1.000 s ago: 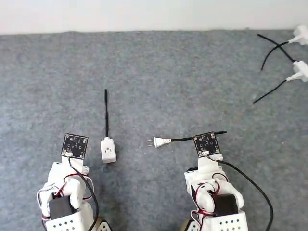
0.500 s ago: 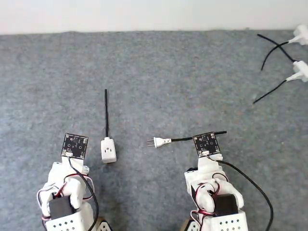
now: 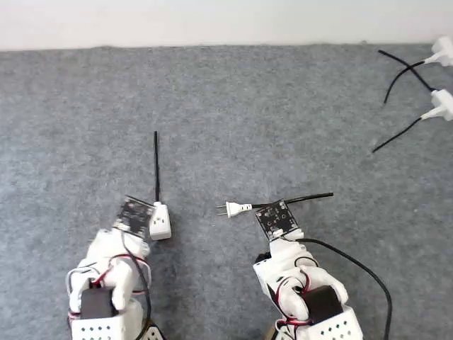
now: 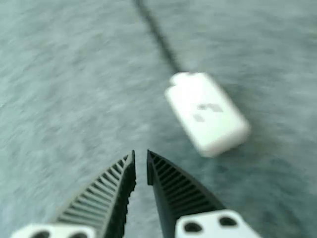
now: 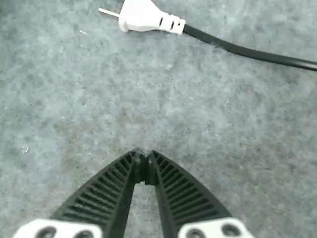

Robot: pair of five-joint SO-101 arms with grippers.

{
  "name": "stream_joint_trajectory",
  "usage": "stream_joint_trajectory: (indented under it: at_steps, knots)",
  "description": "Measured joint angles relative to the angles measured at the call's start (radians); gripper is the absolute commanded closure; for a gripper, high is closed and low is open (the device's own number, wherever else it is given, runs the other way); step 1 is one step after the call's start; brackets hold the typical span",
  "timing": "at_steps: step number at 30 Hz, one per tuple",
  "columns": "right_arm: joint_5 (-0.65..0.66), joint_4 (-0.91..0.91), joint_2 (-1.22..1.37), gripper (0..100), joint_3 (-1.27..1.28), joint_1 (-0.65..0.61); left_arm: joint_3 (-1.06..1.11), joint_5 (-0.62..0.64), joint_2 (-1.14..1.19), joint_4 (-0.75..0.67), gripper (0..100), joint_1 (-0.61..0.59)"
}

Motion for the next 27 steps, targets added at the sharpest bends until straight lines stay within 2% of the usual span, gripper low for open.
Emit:
stream_joint_trajectory:
  at_steps: [3, 6, 27]
  knots:
    - [0.000, 0.000, 0.000, 98.5, 0.000, -0.003, 0.000, 0.000, 0.000, -0.054, 95, -0.087]
    - [0.000, 0.000, 0.000, 98.4, 0.000, -0.006, 0.000, 0.000, 0.000, -0.117, 95, -0.106]
    - [0.000, -0.054, 0.000, 98.3, 0.000, -0.011, 0.000, 0.000, 0.000, -0.121, 95, -0.015]
